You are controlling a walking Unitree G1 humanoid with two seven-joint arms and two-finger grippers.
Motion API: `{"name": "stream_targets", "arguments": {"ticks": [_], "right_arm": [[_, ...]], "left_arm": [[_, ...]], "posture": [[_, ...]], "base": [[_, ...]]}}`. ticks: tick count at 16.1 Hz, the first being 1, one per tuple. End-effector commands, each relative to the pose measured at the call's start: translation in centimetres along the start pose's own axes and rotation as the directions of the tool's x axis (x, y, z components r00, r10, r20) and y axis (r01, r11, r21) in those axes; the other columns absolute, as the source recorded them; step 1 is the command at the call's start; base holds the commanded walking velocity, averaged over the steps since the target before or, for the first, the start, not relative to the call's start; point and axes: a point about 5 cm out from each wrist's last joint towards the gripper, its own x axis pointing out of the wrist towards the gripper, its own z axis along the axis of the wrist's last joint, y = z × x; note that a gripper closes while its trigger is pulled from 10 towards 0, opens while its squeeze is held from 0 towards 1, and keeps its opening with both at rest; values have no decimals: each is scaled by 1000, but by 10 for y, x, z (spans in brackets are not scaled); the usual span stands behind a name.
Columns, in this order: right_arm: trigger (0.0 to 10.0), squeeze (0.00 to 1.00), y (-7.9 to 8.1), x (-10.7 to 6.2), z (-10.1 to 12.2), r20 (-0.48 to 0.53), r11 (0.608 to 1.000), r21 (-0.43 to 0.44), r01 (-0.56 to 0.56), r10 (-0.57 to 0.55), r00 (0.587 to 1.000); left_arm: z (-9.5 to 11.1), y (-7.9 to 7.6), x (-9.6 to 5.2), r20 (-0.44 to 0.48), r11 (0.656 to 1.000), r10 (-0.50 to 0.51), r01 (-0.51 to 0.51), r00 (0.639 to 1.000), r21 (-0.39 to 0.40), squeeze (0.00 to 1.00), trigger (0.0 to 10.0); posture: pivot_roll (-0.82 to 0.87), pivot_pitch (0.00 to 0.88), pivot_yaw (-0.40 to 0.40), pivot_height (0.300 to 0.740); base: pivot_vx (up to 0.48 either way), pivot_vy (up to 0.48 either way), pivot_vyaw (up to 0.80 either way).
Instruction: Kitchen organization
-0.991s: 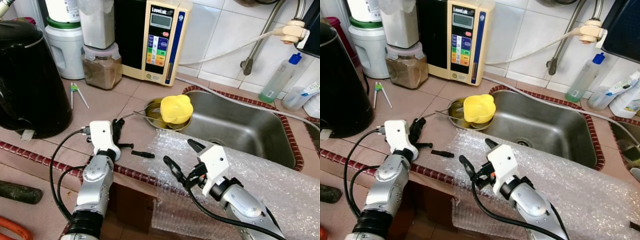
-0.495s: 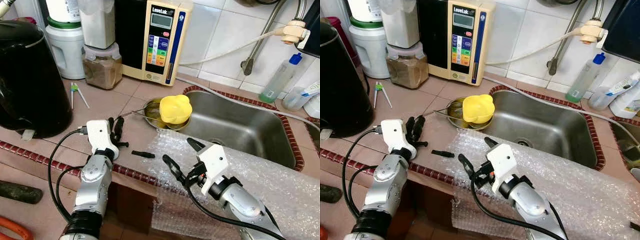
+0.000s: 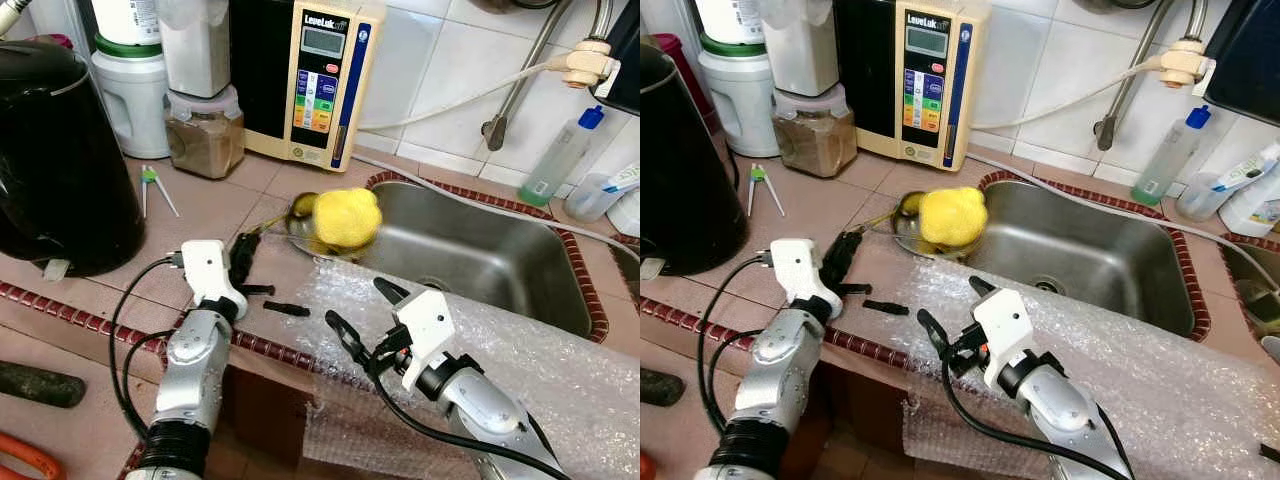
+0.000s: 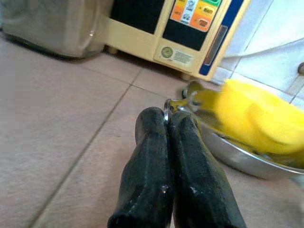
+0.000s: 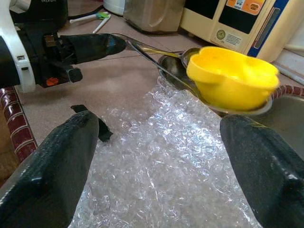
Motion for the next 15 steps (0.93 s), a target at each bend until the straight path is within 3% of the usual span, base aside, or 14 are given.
{"name": "stream_targets", "arguments": {"ticks": [1, 7, 12, 15], "right_arm": [[10000, 0, -6, 0, 1, 3, 1000, -16, 17, -17, 1000], [10000, 0, -4, 0, 0, 4, 1000, -15, 15, -15, 1000], [10000, 0, -3, 0, 0, 4, 1000, -17, 17, -17, 1000], [10000, 0, -3, 1, -1, 4, 1000, -22, 13, -13, 1000]], "left_arm": [[5, -6, 3, 20, 1000, -27, 27, 999, -5, 0, 0], [5, -7, 1, 28, 999, -39, 40, 999, -18, 0, 0], [29, 0, 3, 166, 1000, 20, -15, 986, -27, 0, 0], [41, -7, 8, 205, 994, -11, 33, 979, -108, 0, 0]], "posture": [[148, 0, -92, 740], [145, 0, -85, 740], [147, 0, -85, 740], [151, 0, -87, 740]], "base": [[0, 0, 0], [0, 0, 0], [0, 0, 0], [0, 0, 0]]}}
